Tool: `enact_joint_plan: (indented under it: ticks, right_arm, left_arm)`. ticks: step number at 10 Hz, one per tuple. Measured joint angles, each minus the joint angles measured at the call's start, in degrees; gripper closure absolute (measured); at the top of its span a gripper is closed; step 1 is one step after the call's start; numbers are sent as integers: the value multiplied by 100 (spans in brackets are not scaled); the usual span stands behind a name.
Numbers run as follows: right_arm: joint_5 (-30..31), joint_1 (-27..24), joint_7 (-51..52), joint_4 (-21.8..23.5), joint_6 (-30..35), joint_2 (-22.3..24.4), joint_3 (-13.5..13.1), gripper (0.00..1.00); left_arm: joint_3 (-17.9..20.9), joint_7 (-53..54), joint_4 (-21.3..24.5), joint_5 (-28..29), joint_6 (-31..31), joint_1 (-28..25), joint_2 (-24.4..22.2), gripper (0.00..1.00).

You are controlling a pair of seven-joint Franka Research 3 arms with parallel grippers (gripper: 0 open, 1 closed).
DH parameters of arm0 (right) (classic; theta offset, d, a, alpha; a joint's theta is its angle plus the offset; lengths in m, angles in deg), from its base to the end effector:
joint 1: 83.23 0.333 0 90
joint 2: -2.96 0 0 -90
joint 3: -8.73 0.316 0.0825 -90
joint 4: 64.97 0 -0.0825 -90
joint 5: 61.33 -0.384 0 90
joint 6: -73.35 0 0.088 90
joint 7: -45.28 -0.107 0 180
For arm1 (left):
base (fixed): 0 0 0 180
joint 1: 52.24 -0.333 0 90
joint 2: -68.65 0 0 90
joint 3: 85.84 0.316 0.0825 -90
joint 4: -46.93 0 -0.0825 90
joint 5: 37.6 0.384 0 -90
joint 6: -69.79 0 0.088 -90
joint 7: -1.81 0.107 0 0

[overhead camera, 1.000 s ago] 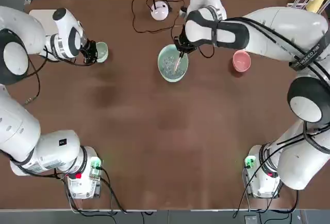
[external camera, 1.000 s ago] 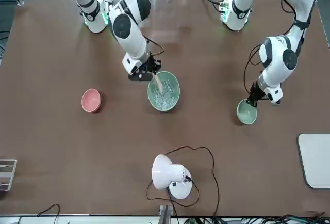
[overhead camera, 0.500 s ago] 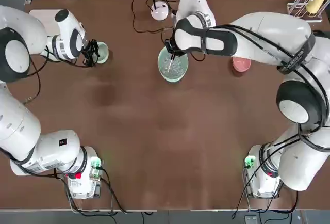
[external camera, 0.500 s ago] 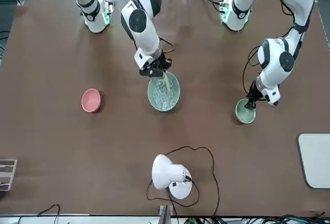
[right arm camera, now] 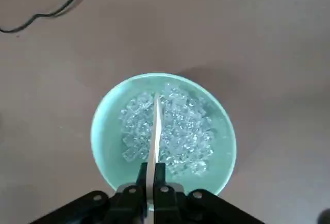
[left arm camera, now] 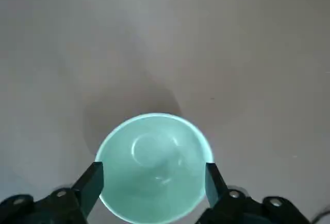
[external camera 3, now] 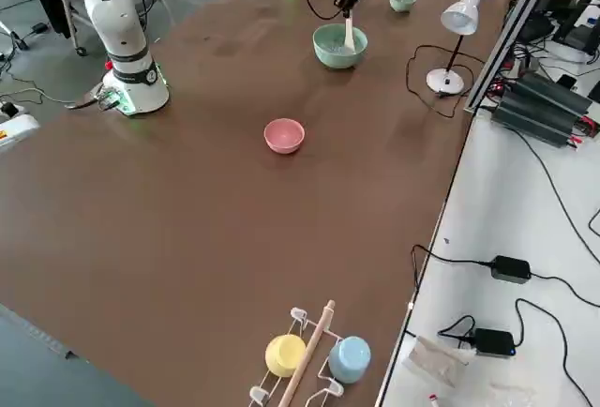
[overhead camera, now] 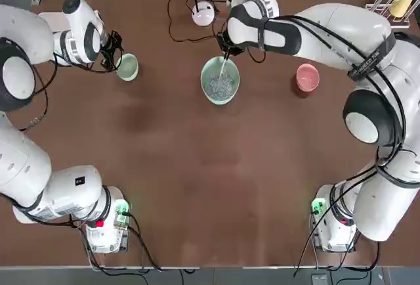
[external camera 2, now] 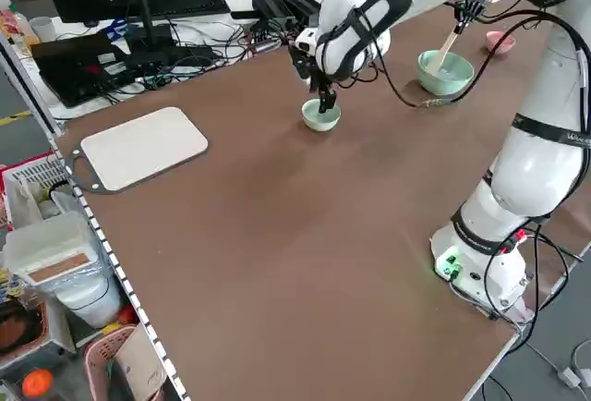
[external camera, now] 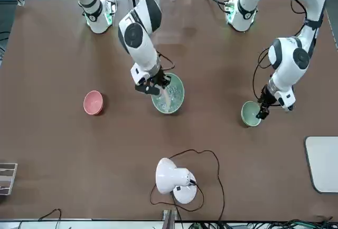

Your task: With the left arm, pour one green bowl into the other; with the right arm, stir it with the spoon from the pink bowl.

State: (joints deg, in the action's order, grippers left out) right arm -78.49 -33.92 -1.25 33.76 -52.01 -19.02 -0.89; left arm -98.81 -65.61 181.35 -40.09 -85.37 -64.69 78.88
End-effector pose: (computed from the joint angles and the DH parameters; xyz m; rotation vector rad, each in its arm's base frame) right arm 0.4972 0.4404 0.3743 -2.9145 0.3925 0.0951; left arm 0.5330 -0.0037 0.2770 2.4495 1.6985 0.1809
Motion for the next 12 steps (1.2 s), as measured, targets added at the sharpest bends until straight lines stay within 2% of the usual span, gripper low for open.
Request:
enact_joint_plan:
  ticks: [1,4,7,9,12]
  right_arm:
    - [103,-2,0,-3,145,0,10,94]
    - [264,29,0,-1,215,4,68,94]
    - [311,309,-231,-3,208,3,80,94]
    - [315,535,-568,-31,112,-2,92,94]
    - [315,544,-738,-76,-13,-4,55,94]
  left_arm:
    - [0,13,-159,16,285,14,-114,11]
    - [4,343,-1150,118,1897,28,-293,8]
    - [44,984,-1581,168,2550,25,-400,6]
    - [53,1263,-2057,168,3239,21,-459,1]
    - [265,1481,-2681,170,3986,81,-487,1]
